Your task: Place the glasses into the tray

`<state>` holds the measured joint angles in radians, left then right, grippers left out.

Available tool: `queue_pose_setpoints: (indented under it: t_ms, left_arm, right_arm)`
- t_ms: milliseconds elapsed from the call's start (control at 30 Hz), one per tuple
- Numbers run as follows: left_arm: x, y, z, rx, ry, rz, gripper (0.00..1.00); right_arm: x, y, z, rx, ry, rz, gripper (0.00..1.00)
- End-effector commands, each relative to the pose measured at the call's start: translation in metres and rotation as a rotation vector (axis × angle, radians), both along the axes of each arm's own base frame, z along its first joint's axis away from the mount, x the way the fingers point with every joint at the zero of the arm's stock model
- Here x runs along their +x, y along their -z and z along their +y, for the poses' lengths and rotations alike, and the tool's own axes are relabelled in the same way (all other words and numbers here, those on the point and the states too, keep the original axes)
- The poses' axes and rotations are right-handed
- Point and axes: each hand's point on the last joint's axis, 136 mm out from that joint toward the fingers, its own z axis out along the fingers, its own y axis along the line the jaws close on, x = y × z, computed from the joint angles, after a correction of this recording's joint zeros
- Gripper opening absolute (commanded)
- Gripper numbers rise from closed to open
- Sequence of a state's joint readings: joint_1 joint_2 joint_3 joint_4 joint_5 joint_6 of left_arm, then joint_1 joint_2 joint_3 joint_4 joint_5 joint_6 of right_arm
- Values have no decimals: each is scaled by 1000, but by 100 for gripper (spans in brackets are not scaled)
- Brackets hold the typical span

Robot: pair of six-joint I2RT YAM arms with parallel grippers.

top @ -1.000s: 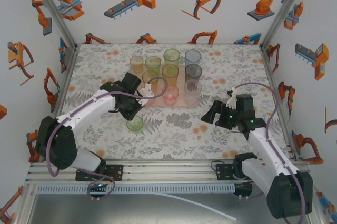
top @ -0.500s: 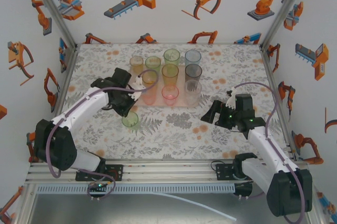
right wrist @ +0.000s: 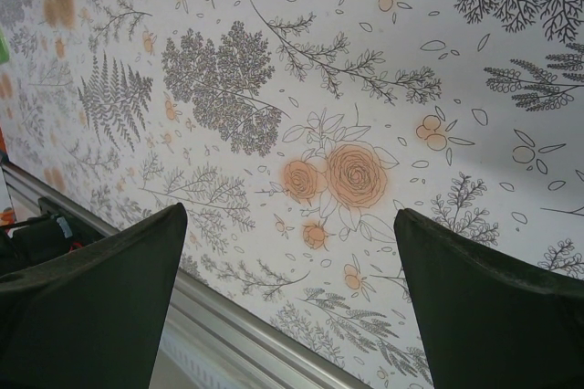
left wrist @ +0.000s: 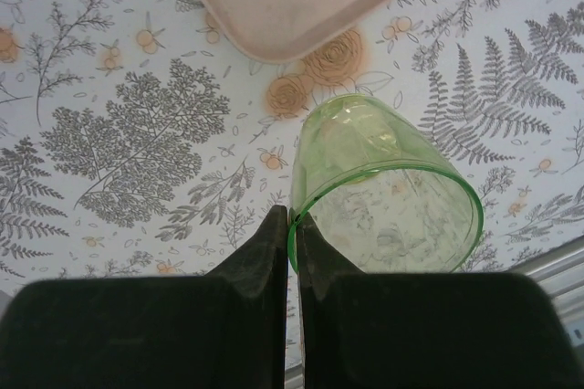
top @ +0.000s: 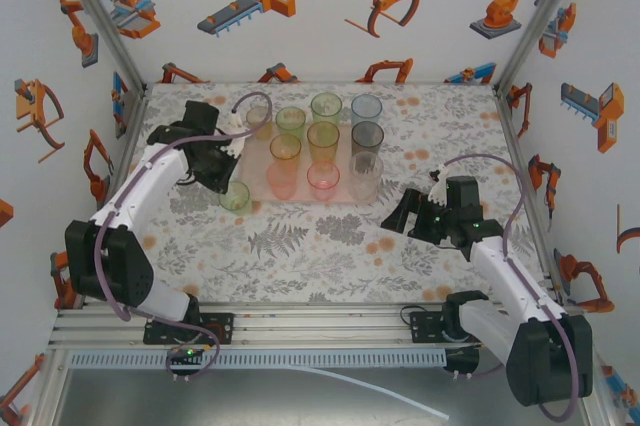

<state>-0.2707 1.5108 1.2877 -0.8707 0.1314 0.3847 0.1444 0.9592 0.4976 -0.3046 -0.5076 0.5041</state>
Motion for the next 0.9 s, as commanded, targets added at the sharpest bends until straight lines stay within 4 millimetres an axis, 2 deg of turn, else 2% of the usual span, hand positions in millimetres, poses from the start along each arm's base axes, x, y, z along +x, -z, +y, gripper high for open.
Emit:
queue_pose_setpoints:
  t_ms: [0, 200, 433, 867]
  left_arm:
    - [20, -10, -2, -30, -17, -31, 3]
    - [53, -15, -2, -42, -61, -76, 3]
    - [88, -10, -5, -48, -89, -104, 3]
    - [126, 14, -7, -28, -110, -99, 3]
  right_arm:
    - [8, -14, 1, 3, -9, -41, 85]
    - [5, -26, 2, 4, -21, -51, 85]
    - [1, -21, -1, -15, -14, -35, 85]
    - [-1, -17, -5, -32, 3, -29, 85]
